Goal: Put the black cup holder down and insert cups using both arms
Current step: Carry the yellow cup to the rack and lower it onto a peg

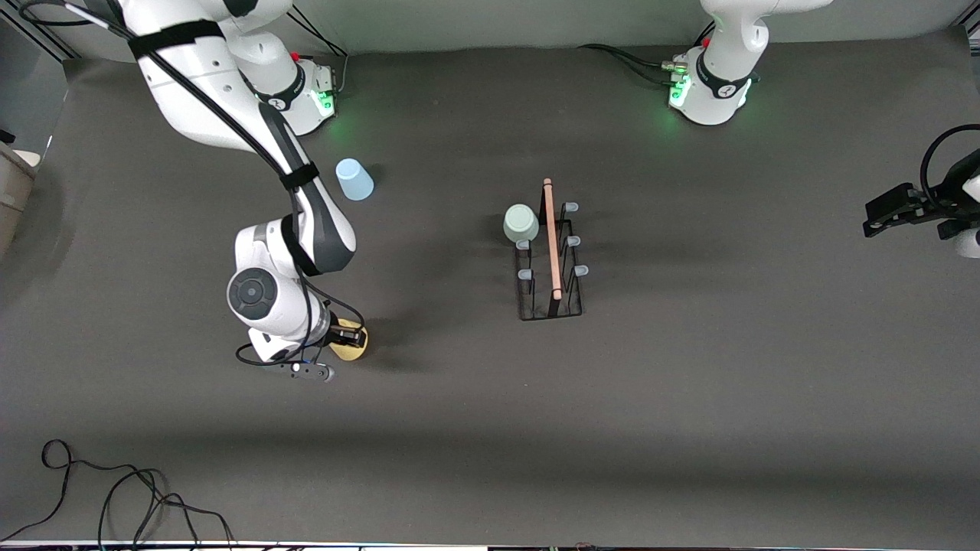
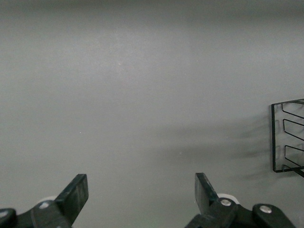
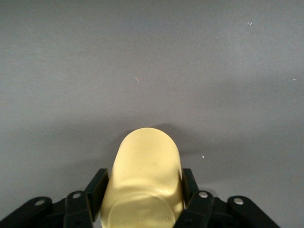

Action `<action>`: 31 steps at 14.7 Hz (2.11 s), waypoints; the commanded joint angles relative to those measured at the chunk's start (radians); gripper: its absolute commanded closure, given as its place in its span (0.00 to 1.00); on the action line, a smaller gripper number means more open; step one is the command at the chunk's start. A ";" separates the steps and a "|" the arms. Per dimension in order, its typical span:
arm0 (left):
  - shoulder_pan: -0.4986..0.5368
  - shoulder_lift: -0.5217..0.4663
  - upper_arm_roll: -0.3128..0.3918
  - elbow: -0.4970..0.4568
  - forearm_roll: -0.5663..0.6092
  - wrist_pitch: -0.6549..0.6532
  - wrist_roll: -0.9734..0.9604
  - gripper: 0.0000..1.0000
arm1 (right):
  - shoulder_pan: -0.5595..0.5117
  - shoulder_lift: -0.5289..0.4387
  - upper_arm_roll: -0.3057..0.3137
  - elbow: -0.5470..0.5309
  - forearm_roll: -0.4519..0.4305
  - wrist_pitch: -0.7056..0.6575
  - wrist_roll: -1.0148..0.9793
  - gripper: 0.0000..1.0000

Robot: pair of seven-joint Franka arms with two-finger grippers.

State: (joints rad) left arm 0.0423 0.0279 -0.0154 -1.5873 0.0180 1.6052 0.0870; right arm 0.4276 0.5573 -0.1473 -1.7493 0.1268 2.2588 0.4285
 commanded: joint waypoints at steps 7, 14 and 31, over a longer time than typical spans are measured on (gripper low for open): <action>0.001 -0.006 0.002 0.000 0.002 0.002 0.000 0.00 | 0.129 -0.091 0.008 0.175 0.162 -0.131 0.232 0.95; 0.001 -0.006 0.002 0.000 0.002 0.001 0.000 0.00 | 0.285 -0.039 0.008 0.287 0.149 -0.131 0.553 0.99; 0.001 -0.006 0.002 0.000 0.002 -0.001 0.000 0.00 | 0.448 0.135 0.006 0.429 0.037 -0.071 0.845 0.99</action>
State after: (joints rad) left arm 0.0425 0.0279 -0.0146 -1.5873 0.0180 1.6052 0.0870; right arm 0.8647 0.6684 -0.1348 -1.3603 0.1768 2.1807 1.2321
